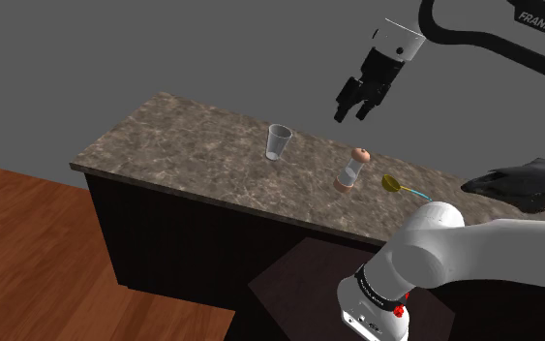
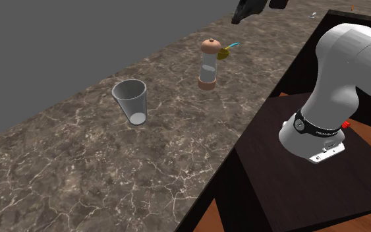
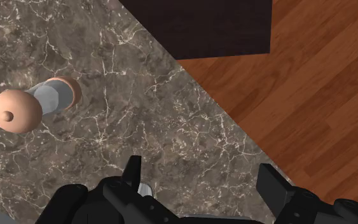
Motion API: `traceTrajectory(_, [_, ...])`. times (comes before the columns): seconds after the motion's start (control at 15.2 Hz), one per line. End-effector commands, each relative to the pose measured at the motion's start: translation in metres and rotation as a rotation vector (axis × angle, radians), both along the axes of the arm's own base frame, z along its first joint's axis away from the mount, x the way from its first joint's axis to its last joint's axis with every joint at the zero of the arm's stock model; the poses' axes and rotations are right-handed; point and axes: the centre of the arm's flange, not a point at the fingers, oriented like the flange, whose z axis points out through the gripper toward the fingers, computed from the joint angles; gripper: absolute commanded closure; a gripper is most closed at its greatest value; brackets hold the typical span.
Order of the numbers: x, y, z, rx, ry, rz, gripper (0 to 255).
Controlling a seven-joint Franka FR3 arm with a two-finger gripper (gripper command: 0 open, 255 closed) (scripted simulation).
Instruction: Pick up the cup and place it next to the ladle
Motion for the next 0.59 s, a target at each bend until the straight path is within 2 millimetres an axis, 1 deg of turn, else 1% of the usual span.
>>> traceTrajectory(0.0, [0.0,0.0,0.0,0.0,0.0,0.0,0])
traceTrajectory(0.53, [0.07,-0.055,-0.06,0.031,-0.01,0.031,0])
